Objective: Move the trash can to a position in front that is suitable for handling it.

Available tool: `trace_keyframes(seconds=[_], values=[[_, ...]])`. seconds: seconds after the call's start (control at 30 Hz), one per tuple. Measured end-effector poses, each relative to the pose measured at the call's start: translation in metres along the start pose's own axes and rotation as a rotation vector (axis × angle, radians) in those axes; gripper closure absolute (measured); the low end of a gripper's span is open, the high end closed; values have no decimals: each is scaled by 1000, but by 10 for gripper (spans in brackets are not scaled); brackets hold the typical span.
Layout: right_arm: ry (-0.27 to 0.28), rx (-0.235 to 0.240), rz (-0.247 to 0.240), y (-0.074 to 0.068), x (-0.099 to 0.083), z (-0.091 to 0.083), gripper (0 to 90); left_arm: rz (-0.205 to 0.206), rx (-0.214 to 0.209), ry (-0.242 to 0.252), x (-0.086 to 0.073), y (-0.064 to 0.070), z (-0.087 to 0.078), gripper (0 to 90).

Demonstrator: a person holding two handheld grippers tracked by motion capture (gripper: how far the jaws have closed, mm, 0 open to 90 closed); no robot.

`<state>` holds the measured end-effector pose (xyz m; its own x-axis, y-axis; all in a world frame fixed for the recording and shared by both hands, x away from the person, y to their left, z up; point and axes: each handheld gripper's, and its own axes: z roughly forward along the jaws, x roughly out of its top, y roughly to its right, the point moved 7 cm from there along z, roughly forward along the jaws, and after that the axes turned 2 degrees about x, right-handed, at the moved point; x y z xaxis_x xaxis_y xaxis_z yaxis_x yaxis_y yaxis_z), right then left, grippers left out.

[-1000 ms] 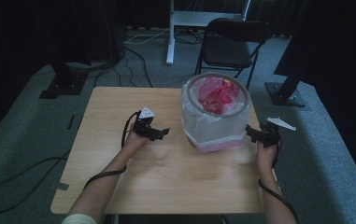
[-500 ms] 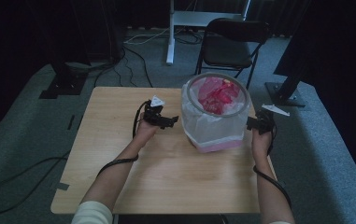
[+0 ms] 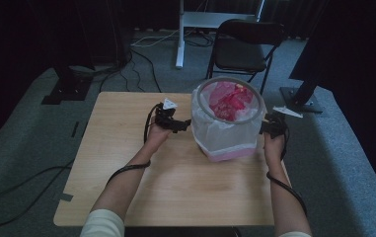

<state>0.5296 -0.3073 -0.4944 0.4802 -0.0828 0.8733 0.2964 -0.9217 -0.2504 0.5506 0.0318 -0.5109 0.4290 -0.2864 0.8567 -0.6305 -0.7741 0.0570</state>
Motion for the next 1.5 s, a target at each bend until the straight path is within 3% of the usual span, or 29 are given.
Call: trace_keyframes(seconds=[0.2,0.33,0.5,0.83,1.5], values=[[-14,34,-13,-6,1,2,153,13,-20,-10,-1,3,0,0],[-21,59,-8,-15,1,7,154,16,0,-9,-1,-1,-3,0],[-52,92,-3,-29,-1,13,160,20,20,-11,-4,-13,-12,1],[-80,116,-52,-65,-2,27,166,4,60,-17,-17,-38,-40,2],[-103,259,-121,-146,-7,53,169,-14,176,-24,-48,-90,-103,5]])
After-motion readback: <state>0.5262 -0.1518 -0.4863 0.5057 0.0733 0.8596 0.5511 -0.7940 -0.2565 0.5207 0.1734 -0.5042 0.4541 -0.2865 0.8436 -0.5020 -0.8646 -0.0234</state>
